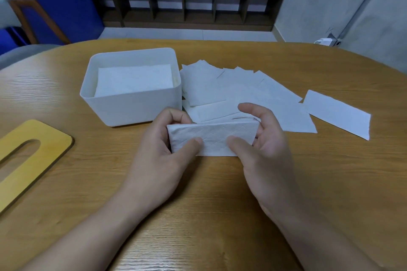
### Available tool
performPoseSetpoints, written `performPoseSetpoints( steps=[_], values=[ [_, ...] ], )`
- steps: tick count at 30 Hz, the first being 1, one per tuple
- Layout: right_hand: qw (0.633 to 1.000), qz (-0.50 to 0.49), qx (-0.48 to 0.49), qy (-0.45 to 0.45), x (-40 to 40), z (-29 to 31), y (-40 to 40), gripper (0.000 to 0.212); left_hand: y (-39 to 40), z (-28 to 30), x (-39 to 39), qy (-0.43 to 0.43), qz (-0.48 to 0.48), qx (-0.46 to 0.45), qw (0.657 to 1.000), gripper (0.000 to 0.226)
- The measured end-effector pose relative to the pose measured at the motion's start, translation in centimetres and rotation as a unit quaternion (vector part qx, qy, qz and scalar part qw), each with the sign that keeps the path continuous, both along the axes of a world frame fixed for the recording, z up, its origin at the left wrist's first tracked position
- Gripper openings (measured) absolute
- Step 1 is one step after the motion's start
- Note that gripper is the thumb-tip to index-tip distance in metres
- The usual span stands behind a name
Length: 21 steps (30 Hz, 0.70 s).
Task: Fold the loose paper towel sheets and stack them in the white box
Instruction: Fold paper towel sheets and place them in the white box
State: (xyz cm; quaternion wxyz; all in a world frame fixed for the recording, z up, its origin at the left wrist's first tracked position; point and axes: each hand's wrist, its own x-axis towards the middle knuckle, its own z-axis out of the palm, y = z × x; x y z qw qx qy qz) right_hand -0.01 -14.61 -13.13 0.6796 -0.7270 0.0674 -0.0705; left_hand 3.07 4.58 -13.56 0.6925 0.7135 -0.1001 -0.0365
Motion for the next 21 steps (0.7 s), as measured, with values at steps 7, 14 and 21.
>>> performPoseSetpoints(
  steps=[7, 14, 21],
  values=[
    [0.997, 0.019, -0.064, -0.028, -0.83, -0.16, 0.39, 0.058, -0.16, 0.11, -0.31, 0.011, 0.021, -0.077, 0.997, 0.036],
    [0.999, 0.016, -0.042, -0.025, -0.48, -0.66, 0.49, 0.060, -0.40, -0.09, -0.61, -0.022, 0.044, -0.040, 0.998, 0.036],
    [0.999, 0.021, -0.024, -0.033, -0.56, -0.60, 0.48, 0.053, -0.39, 0.16, -0.85, -0.029, 0.041, -0.034, 0.998, 0.033]
  ],
)
